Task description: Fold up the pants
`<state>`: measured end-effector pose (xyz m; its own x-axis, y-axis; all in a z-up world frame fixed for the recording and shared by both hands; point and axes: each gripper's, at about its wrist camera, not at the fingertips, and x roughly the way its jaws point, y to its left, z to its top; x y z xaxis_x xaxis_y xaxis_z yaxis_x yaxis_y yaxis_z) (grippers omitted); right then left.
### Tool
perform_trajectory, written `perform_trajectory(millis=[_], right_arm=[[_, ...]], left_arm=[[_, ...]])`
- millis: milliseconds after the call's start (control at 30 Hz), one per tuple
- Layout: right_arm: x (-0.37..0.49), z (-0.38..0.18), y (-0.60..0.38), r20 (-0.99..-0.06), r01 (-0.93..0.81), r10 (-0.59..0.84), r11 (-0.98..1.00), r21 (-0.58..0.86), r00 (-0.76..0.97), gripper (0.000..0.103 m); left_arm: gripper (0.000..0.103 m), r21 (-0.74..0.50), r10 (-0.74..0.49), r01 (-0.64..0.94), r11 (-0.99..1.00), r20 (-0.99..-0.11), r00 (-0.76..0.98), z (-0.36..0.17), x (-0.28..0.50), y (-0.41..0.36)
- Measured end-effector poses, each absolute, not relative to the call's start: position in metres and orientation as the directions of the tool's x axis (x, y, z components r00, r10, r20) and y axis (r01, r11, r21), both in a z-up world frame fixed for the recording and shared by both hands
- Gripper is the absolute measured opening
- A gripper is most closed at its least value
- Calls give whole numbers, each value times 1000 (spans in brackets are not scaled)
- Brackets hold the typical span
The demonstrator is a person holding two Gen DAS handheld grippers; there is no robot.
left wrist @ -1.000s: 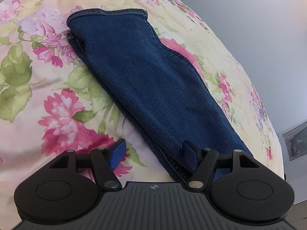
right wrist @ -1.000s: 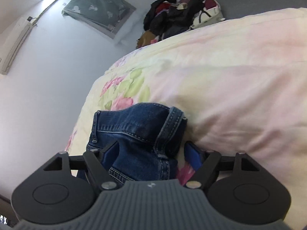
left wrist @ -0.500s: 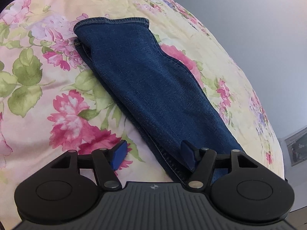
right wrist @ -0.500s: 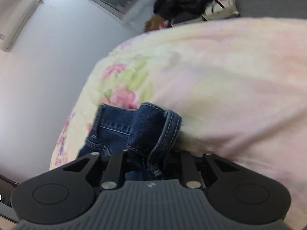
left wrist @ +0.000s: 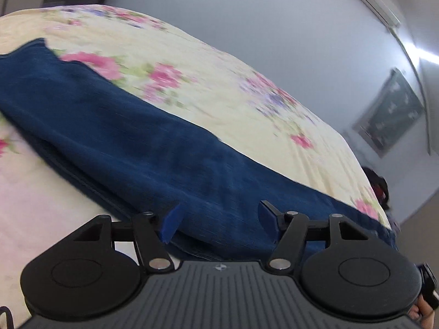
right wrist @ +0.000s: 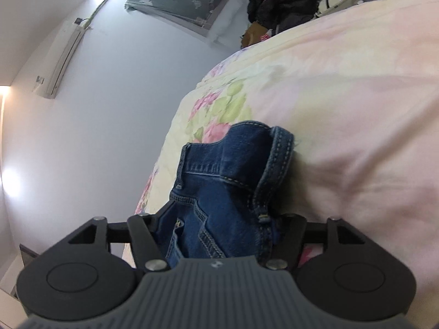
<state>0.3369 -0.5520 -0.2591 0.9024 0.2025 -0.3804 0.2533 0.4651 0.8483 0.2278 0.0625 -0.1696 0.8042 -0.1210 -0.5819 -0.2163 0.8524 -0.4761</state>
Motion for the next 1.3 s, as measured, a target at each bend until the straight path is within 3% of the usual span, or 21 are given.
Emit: perform_trajectory(millis=[100,200,467,667,700,767,833,900,1000,1133,1300], right_arm=[[340,-257,-551,-433,296,199,484,823,879,63],[334,-249,-550,-515,383,154,499,778,843,53],[329,-262,-546,-505,339,254,493,801,825,65],[355,-276,-554,-456,333,262,403,852,850,65],[358,-280,-556,-447,336,259,378,862,856,63],[363,-286,-558,-458,360,256,351,865,851,49],[363,-287,-561,-453,358,260,341,869,852,26],[359,-285,-566,-424,339,261,315,886,867,16],[361,-266,-558,-419,305,241,396,866,876,11],[363,-215,-536,-375,216,216,526,823,901,10],[365,-144,-483,-322,63,224,726,685,920,10]], left_arm=[[75,-487,-216,-111,867,-566,796,-167,248,5],[77,-431,-253,-46,901,-610,751,-166,271,-44],[77,-265,-230,36,963,-754,615,-186,315,-124],[78,-178,-190,77,981,-801,569,-209,316,-149],[79,-173,-187,79,982,-805,563,-211,316,-150],[79,-195,-200,68,978,-810,551,-216,319,-146],[79,-225,-219,57,973,-810,544,-218,320,-141],[79,-248,-235,49,968,-809,539,-219,321,-137],[79,-291,-259,27,956,-801,539,-217,322,-130],[77,-493,-388,-24,870,-714,583,-210,312,-95],[74,-461,-346,-18,887,-689,637,-186,299,-55]])
